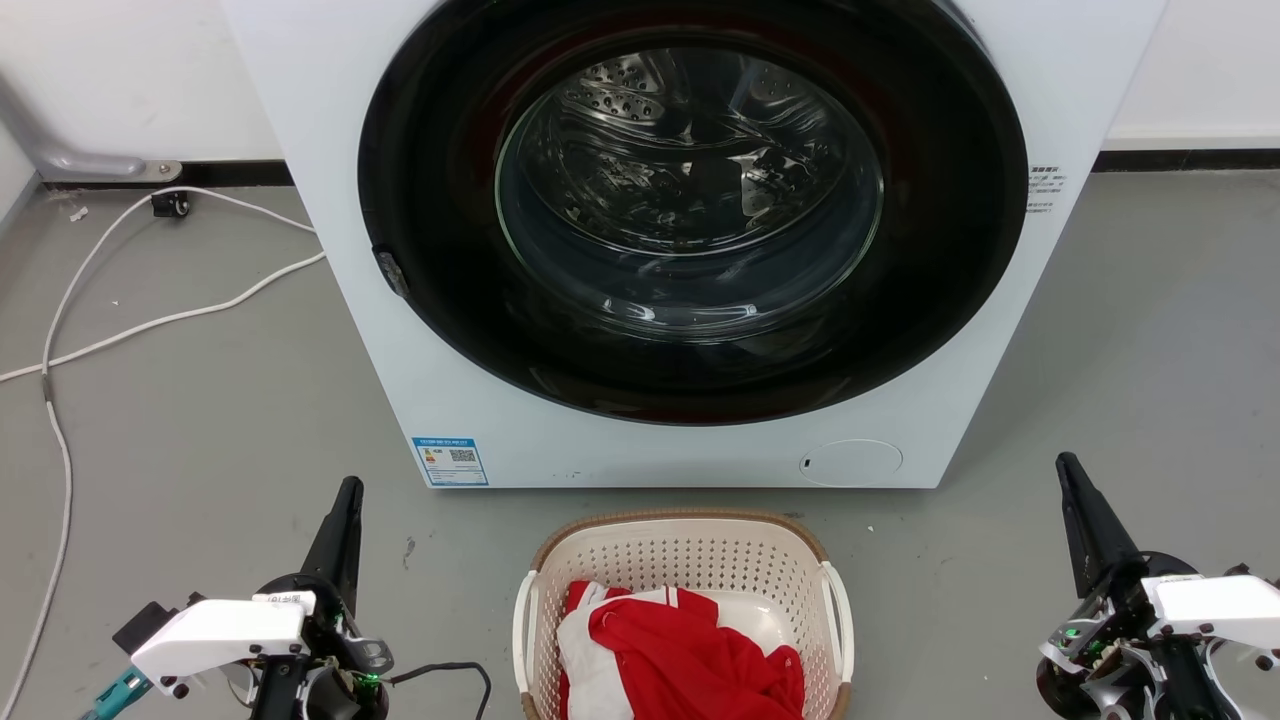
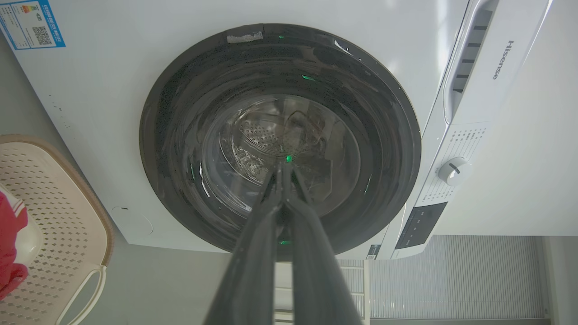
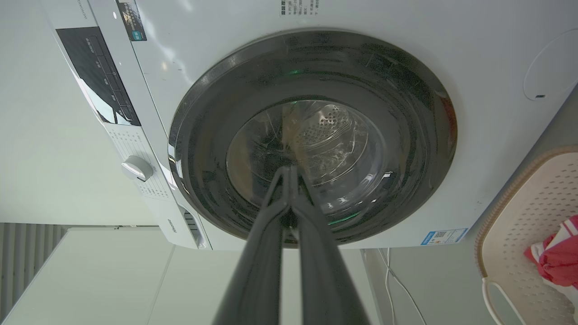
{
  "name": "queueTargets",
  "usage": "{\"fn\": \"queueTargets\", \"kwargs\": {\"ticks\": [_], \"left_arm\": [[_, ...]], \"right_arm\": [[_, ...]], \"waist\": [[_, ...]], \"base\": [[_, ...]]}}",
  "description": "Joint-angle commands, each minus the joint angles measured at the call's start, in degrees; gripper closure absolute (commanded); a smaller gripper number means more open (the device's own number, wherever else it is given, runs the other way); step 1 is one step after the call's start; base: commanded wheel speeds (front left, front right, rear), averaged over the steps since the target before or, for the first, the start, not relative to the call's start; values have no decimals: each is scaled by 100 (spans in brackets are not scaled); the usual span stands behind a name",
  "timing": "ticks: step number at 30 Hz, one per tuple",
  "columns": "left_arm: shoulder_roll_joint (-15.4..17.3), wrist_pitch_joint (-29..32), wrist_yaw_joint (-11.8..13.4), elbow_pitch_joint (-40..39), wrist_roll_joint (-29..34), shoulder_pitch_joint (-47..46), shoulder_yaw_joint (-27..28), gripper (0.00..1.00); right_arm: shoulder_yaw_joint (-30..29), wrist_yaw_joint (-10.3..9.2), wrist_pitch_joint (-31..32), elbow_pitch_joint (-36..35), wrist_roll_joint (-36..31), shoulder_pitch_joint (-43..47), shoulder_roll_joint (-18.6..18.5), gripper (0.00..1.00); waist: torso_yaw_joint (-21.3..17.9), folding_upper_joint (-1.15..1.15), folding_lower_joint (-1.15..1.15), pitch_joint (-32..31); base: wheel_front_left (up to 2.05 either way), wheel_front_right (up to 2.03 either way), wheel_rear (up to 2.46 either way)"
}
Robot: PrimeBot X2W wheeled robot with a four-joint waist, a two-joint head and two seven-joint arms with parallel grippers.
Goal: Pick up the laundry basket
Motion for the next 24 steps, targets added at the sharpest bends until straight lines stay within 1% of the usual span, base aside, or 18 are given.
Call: {"fn": "queueTargets", "kwargs": {"ticks": [1, 24], "left_arm": [[-3, 28, -2, 10, 32, -49, 16, 100], [-26, 52, -2, 12, 51, -53, 48, 100]], "right_arm": [[-13, 2, 17, 7, -26, -84, 16, 100], [-43, 2, 40, 8, -45, -87, 38, 100]], "waist": [[0, 0, 0, 0], [0, 0, 0, 0]], "base": [[0, 0, 0], [0, 0, 0]]}}
